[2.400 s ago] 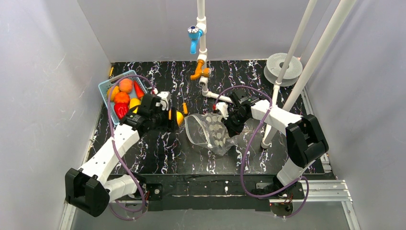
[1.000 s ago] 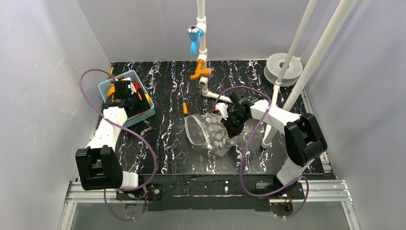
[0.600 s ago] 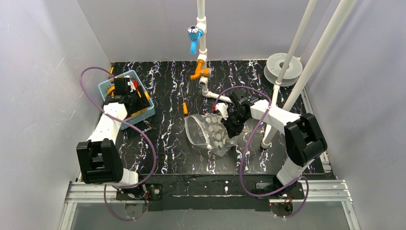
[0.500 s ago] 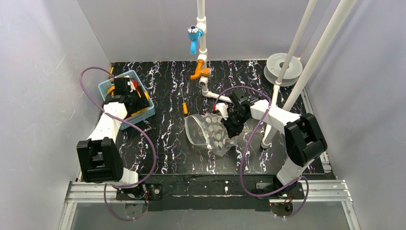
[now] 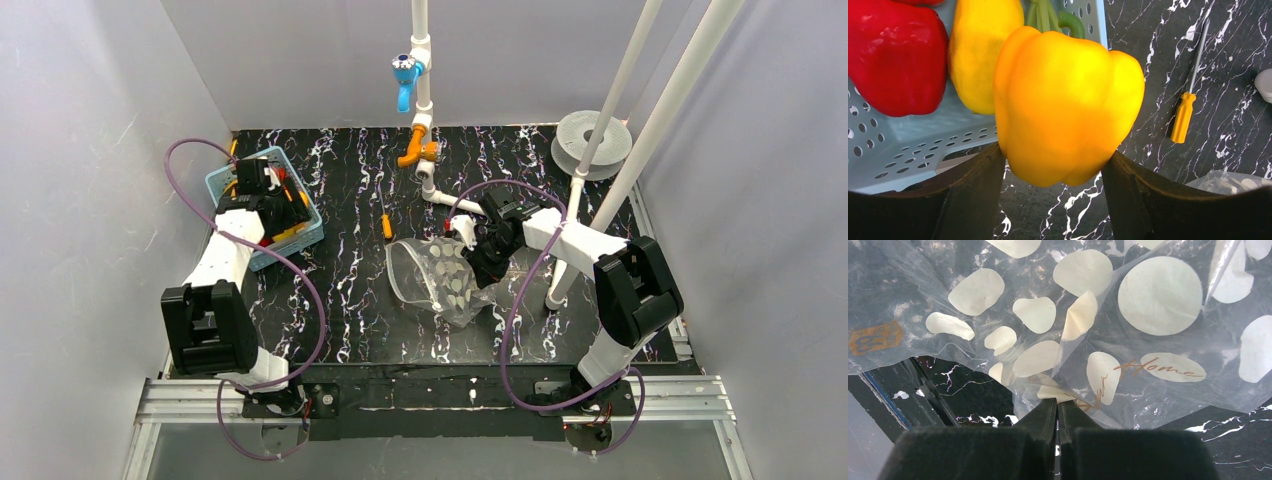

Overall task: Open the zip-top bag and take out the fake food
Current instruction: Place the fake vegetable in the bin.

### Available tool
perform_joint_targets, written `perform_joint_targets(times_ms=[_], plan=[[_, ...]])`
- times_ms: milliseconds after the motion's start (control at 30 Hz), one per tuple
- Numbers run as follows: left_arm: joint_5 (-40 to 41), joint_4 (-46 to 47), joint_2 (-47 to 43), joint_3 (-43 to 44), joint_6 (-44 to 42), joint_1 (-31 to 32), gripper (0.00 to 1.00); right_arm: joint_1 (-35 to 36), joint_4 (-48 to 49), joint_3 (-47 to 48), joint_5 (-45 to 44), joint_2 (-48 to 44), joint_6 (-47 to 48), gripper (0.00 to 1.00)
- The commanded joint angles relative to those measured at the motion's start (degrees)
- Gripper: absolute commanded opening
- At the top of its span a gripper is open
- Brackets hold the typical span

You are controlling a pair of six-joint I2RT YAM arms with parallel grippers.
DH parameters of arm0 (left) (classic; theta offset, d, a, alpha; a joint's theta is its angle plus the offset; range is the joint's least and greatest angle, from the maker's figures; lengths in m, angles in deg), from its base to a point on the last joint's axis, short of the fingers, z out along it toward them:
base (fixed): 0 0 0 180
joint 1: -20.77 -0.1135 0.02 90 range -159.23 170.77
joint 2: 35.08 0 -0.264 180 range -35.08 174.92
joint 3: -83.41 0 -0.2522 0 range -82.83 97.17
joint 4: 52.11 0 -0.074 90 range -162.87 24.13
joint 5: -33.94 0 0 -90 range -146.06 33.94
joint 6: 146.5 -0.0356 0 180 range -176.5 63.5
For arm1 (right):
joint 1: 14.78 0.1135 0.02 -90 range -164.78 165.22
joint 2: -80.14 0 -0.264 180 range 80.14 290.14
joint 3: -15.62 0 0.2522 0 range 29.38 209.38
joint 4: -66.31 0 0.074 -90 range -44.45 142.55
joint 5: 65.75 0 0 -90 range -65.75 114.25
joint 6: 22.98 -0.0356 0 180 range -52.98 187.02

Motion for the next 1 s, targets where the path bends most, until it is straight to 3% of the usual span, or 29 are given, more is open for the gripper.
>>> perform_joint_targets(times_ms=[0, 267, 367, 433, 733, 967], plan=[[1.0, -0.7, 0.7, 2.7, 0.3, -0.6, 0.48, -0.1, -1.3, 0.4, 1.2, 0.0, 1.0, 0.05], [1.1, -1.1, 0.7, 3.2, 0.6, -0.9, 0.68, -0.1, -1.3, 0.4, 1.2, 0.0, 1.0, 0.06], [1.0, -1.3, 0.2, 3.2, 0.5, -1.0, 0.81, -0.1, -1.3, 0.4, 1.3, -0.1, 1.0, 0.06], [1.0, -1.2, -0.3, 3.2, 0.6, -1.1, 0.96, -0.1, -1.3, 0.4, 1.3, -0.1, 1.0, 0.06], [0.2, -1.4, -3.9, 3.2, -0.1, -1.5, 0.98, -0.1, -1.6, 0.4, 1.7, -0.3, 1.2, 0.08], [-4.0, -1.0, -11.7, 1.0, -1.8, -1.7, 0.98, -0.1, -2.0, 0.3, 2.6, -1.5, 1.8, 0.1]])
